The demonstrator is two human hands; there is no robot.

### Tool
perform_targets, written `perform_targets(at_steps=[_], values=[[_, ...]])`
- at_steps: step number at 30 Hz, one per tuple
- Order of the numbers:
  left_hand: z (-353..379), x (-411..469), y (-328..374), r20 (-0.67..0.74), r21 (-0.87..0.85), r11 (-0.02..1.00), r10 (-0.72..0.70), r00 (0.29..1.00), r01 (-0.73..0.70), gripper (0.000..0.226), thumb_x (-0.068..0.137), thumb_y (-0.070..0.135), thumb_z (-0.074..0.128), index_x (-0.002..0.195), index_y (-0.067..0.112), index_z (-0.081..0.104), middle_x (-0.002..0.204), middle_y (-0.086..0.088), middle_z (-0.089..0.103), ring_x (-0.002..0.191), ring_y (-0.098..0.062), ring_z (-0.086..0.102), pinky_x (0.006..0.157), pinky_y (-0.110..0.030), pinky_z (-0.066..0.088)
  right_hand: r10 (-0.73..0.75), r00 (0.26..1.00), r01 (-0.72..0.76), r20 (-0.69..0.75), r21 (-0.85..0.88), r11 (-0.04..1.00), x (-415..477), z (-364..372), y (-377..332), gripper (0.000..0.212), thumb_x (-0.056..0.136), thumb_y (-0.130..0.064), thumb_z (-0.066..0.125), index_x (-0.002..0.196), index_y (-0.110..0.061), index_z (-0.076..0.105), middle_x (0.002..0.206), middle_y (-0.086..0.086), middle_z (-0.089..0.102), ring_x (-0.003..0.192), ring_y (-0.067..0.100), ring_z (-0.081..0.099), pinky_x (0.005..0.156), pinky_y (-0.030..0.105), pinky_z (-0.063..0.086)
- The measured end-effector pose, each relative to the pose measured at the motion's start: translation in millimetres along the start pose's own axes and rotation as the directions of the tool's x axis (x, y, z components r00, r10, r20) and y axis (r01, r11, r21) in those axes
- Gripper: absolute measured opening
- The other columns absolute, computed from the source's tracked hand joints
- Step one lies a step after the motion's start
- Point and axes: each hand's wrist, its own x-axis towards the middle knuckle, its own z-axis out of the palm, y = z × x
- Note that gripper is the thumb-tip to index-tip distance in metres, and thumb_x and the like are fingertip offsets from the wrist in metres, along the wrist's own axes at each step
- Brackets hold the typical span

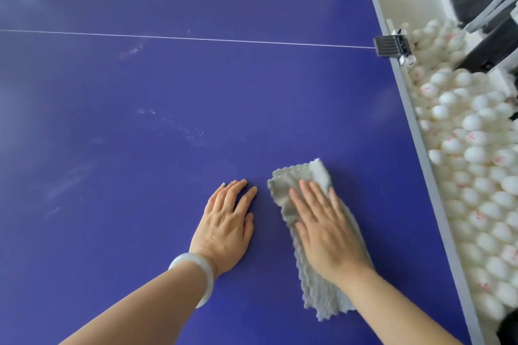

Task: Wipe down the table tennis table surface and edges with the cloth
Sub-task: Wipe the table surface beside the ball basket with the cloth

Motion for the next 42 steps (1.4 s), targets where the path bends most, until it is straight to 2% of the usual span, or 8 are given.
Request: perform_targets(at_steps=[5,7,13,16,20,26,34,42], values=[[2,-2,-2,-0.003,0.009,1.000,0.003,1.000,-0.003,0.052,0.096,0.032,0.032,0.140,0.015,0.054,0.144,-0.007,0.049,0.133,-0.030,0.047,0.118,-0.042,0.028,0.640,0.767,-0.641,0.041,-0.003,0.768,51,-10,72,0.062,0.104,-0.036,0.015,0.157,-0.007,0.002,0.165,0.017,0.006,0.153,0.031,0.003,0.122,0.051,0.002],[1,-1,-2,-0.010,0.008,1.000,0.010,1.000,-0.010,0.051,0.096,0.031,0.033,0.139,0.014,0.054,0.143,-0.008,0.050,0.133,-0.029,0.048,0.119,-0.040,0.024,0.596,0.803,-0.596,0.029,0.057,0.801,60,-8,34,0.062,0.104,-0.033,0.020,0.157,-0.003,0.008,0.164,0.020,0.009,0.152,0.034,0.006,0.122,0.051,0.001],[0,-1,-3,-0.039,-0.008,0.999,0.042,0.998,-0.042,0.050,0.095,0.029,0.036,0.138,0.013,0.055,0.141,-0.009,0.052,0.131,-0.028,0.049,0.118,-0.039,0.023,-0.043,0.999,0.043,0.021,0.042,0.998,15,-2,-39,0.060,0.102,-0.035,0.024,0.154,-0.006,0.025,0.163,0.013,0.019,0.152,0.026,0.014,0.120,0.046,0.015],[3,0,-3,-0.060,-0.003,0.999,0.046,0.997,-0.046,0.050,0.094,0.029,0.036,0.137,0.013,0.057,0.140,-0.010,0.053,0.130,-0.030,0.051,0.118,-0.042,0.029,0.203,0.978,-0.200,0.038,-0.068,0.977,9,-3,27,0.063,0.100,-0.038,0.013,0.157,-0.010,0.018,0.164,0.010,0.015,0.152,0.025,0.013,0.123,0.044,0.014],[5,-3,-3,-0.042,-0.015,0.999,0.044,0.998,-0.045,0.050,0.095,0.029,0.035,0.137,0.013,0.056,0.141,-0.010,0.052,0.131,-0.029,0.050,0.116,-0.044,0.033,0.733,0.680,-0.733,0.030,0.005,0.680,31,-11,47,0.062,0.104,-0.032,0.017,0.156,-0.001,0.007,0.163,0.022,0.010,0.152,0.033,0.008,0.123,0.049,0.006],[-3,-3,-2,-0.024,-0.021,0.998,0.062,0.998,-0.062,0.049,0.094,0.029,0.036,0.135,0.014,0.059,0.139,-0.010,0.056,0.129,-0.027,0.054,0.112,-0.046,0.039,0.503,0.863,-0.505,0.044,0.053,0.861,62,0,-58,0.067,0.099,-0.036,0.014,0.154,0.002,0.015,0.161,0.023,0.014,0.152,0.033,0.011,0.124,0.049,0.006],[-18,44,-60,-0.127,-0.101,0.994,-0.042,0.991,0.030,0.049,0.087,0.008,0.066,0.133,-0.002,0.057,0.135,-0.020,0.056,0.126,-0.039,0.054,0.112,-0.049,0.037,0.518,0.854,-0.519,0.038,0.046,0.853,65,0,-55,0.068,0.097,-0.038,0.016,0.153,0.001,0.021,0.161,0.019,0.017,0.151,0.030,0.015,0.122,0.049,0.016],[-2,58,-82,-0.104,-0.048,0.998,-0.035,0.994,0.030,0.053,0.092,0.017,0.057,0.142,0.003,0.048,0.144,-0.014,0.049,0.134,-0.033,0.047,0.118,-0.042,0.024,0.483,0.874,-0.484,0.060,0.008,0.875,96,-1,-38,0.069,0.097,-0.040,0.009,0.156,-0.004,0.011,0.163,0.017,0.008,0.153,0.029,0.005,0.124,0.046,0.008]])
